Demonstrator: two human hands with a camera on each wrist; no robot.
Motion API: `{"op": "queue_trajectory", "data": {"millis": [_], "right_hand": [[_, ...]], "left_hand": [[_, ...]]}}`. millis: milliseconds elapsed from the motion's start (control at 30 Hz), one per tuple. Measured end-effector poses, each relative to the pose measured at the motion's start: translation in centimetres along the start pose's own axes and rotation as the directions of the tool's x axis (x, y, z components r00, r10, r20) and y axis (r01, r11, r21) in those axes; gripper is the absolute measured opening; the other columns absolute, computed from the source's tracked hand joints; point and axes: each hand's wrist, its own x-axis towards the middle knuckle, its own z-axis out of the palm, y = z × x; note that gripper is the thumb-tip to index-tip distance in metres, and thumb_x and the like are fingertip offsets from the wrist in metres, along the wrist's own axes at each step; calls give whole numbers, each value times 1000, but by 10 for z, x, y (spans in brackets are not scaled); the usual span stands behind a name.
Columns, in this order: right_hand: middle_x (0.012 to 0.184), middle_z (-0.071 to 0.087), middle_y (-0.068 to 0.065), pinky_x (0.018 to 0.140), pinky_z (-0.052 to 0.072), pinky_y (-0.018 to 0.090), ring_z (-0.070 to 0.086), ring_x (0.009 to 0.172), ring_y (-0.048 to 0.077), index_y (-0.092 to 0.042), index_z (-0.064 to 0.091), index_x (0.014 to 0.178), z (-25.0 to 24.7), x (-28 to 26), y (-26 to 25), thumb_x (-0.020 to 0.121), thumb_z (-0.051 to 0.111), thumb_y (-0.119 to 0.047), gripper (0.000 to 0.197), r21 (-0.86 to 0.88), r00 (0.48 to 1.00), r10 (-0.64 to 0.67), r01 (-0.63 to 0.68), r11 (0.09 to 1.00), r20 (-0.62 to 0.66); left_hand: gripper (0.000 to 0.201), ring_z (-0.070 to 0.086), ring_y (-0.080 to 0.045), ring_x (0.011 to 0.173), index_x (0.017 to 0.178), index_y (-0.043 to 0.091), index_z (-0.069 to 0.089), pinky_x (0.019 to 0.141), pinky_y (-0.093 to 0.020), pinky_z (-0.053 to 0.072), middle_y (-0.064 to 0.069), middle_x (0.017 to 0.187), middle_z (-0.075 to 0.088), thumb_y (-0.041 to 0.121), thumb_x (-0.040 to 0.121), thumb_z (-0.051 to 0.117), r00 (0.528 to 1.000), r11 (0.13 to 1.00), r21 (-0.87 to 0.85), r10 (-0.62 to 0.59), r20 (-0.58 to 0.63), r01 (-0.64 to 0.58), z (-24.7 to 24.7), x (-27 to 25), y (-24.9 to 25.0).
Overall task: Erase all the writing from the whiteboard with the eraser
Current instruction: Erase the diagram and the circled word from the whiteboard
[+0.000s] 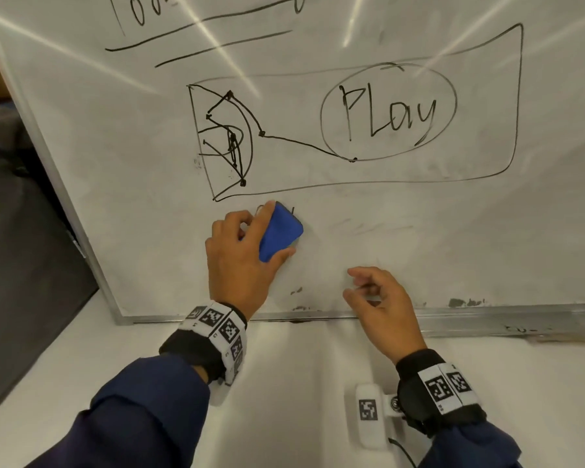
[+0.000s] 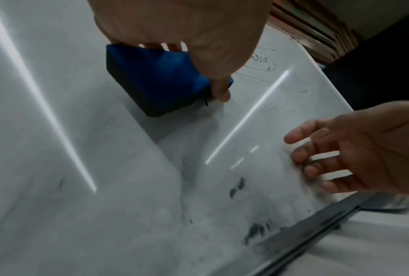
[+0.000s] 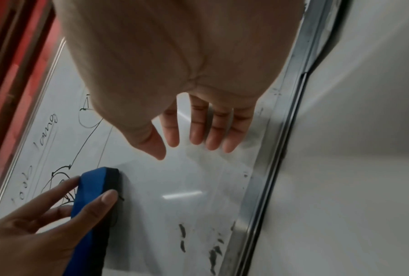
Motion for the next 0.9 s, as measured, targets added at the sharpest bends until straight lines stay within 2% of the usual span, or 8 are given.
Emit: {"op": "queue_trajectory", "data": {"millis": [100,167,333,500,633,767,900], "right_hand": [[104,63,0,77,49,14,61,88,6,-30,69,106,-3,-1,2,88,73,-10,28,16,1000,13,-14,1000,14],[104,64,-1,77,50,15,62,90,6,-31,69,106,-5,-2,3,88,73,-12,27,15,1000,24,-25,1000,20],[104,64,-3,77,50,14,62,91,5,-31,69,105,-7,-2,3,88,74,-14,24,4,999,24,-24,1000,25],[105,64,-4,76,49,11,60,91,3,-30,69,106,-8,-2,5,89,74,-16,23,-23,999,25,-24,999,36],[103,63,-3,76,48,11,60,89,3,-32,67,112,-8,0,4,89,74,-16,29,-21,999,21,-21,1000,24],[102,63,-1,80,51,17,63,90,7,-35,64,121,-8,1,6,90,73,-16,37,4,999,23,-23,1000,24],[102,64,-1,82,51,21,63,91,8,-36,64,120,-9,1,8,89,73,-18,37,20,999,41,-41,999,29]], "left_hand": [[68,48,-27,98,143,28,51,77,-44,45,-8,116,54,49,82,72,991,983,126,132,21,-133,1,13,1],[64,48,-28,99,142,29,54,77,-44,45,-10,118,53,48,83,72,986,973,156,163,39,-167,3,13,2],[61,47,-27,100,140,30,55,79,-47,47,-10,119,50,46,84,72,984,972,166,152,91,-166,0,-2,-9],[64,48,-30,97,140,30,55,80,-47,46,-11,119,50,45,82,74,993,976,184,106,55,-114,-11,3,-25],[64,45,-26,97,140,30,55,82,-45,46,-10,119,48,42,81,76,993,990,90,106,48,-110,-6,11,-19],[64,40,-20,97,135,33,60,81,-47,48,-7,115,49,38,76,83,973,978,55,193,128,-201,5,-5,-20],[64,44,-24,100,134,35,60,84,-45,46,-7,117,50,37,75,84,987,986,91,133,95,-142,-4,-9,-34]]}}
